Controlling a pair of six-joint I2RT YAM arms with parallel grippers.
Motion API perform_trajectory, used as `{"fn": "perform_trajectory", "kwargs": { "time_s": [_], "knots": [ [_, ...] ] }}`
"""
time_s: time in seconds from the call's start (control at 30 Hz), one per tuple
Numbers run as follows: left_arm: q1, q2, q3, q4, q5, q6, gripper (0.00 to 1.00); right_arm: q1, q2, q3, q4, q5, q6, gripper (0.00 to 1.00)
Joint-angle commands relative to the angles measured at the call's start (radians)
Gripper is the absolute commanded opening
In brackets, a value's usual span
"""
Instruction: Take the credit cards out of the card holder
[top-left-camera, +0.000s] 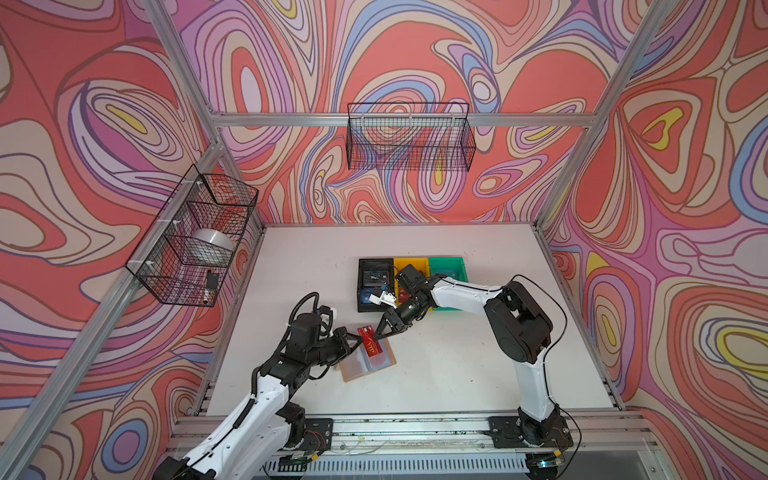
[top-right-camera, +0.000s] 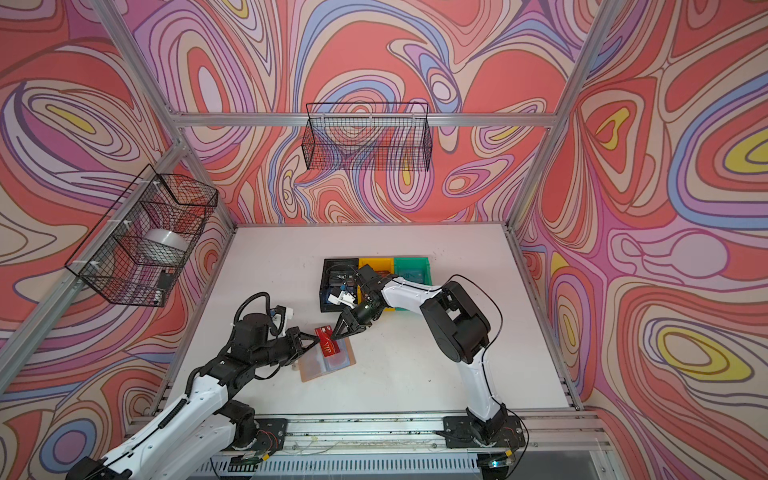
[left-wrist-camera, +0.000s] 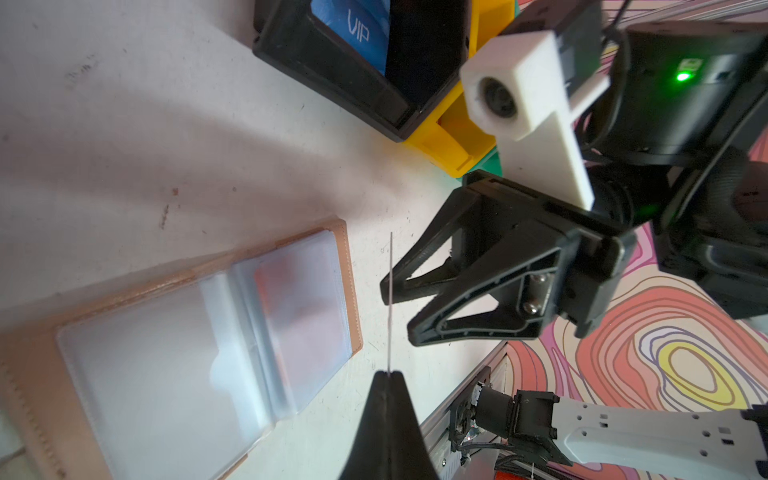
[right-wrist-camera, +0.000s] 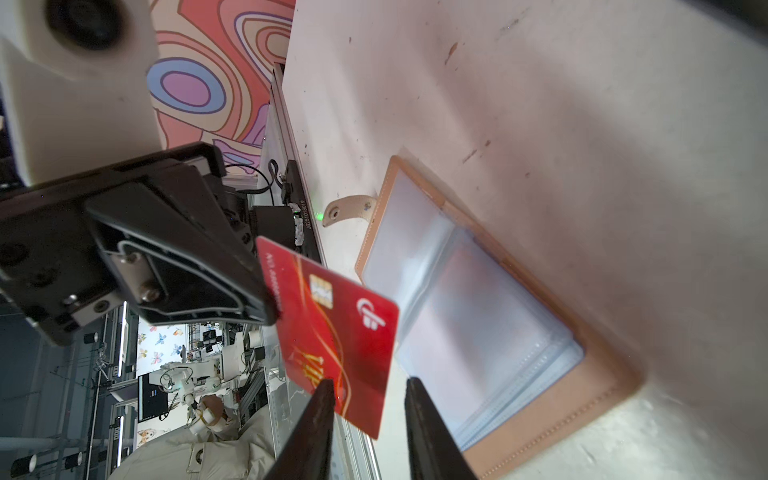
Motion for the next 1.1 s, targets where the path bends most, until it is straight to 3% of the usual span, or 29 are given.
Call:
{"fn": "perform_trajectory", "kwargs": {
  "time_s": [0.0,0.17,0.57,1.07],
  "knots": [
    [0.005,-0.013,-0.018,0.041,0.009,-0.018,0.0,0.003,0.025,0.005,0.008,-0.005,-0.014,0.33],
    [0.005,-0.032,-0.017,0.018,0.001,-0.014,0.0,0.003,0.023,-0.005,0.011,0.0,-0.016,0.34],
    [0.005,-0.012,-0.051,0.081,0.008,-0.039,0.0,0.024,0.012,-0.045,0.131,-0.149,0.044,0.34],
    [0.005,-0.011,-0.065,0.038,-0.004,-0.025,0.0,0.03,-0.019,-0.046,0.167,-0.209,0.055,0.23]
  ]
}}
